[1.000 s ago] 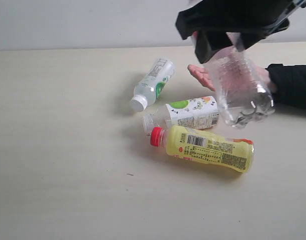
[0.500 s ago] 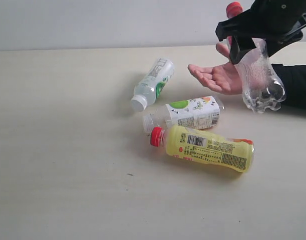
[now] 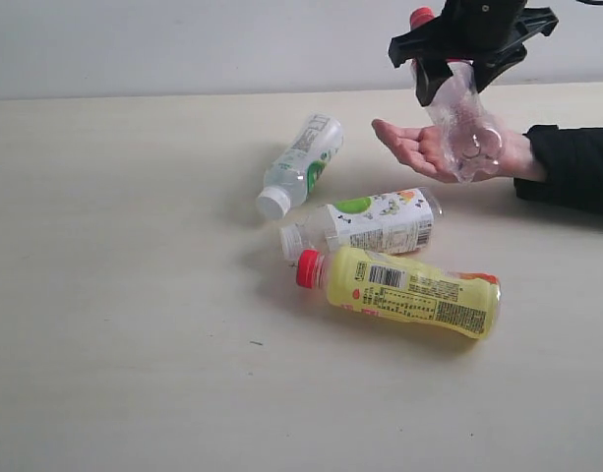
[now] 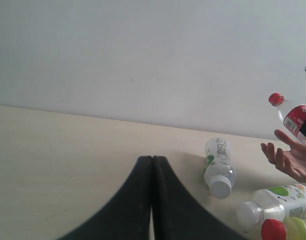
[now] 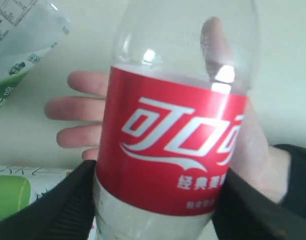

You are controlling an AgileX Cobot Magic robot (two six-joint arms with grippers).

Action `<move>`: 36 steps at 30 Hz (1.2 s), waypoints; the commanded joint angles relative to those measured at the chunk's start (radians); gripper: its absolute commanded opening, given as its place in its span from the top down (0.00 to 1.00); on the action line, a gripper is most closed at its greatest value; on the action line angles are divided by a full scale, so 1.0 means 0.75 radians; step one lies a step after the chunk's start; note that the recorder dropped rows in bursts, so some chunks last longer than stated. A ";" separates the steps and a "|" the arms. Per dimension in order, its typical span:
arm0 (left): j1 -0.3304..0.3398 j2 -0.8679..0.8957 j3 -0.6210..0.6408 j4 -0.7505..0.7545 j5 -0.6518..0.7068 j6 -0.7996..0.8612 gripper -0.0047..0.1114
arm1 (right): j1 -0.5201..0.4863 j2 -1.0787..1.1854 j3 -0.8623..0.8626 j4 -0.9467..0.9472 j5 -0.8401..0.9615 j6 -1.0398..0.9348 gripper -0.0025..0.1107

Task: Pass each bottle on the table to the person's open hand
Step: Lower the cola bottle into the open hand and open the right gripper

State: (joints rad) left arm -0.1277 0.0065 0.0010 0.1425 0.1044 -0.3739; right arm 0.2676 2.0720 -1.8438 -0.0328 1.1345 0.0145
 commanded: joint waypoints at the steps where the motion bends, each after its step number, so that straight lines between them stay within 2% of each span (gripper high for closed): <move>1: 0.002 -0.009 -0.001 0.007 -0.005 0.001 0.95 | -0.004 0.115 -0.068 -0.011 0.007 -0.019 0.98; 7: 0.002 -0.009 -0.001 0.007 -0.005 0.001 0.95 | -0.034 0.230 -0.068 -0.030 0.028 -0.019 0.98; 26: 0.002 -0.009 -0.001 0.007 -0.005 0.001 0.95 | -0.045 0.233 -0.068 -0.029 -0.004 -0.006 0.97; 29: 0.002 -0.009 -0.001 0.007 -0.005 0.001 0.95 | -0.045 0.233 -0.068 -0.029 -0.007 -0.004 0.88; 36: 0.002 -0.009 -0.001 0.007 -0.005 0.001 0.95 | -0.045 0.233 -0.068 -0.041 -0.007 -0.004 0.52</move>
State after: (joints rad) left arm -0.1277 0.0065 0.0010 0.1425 0.1044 -0.3739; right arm 0.2415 2.2477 -1.8884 -0.0417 1.1321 0.0108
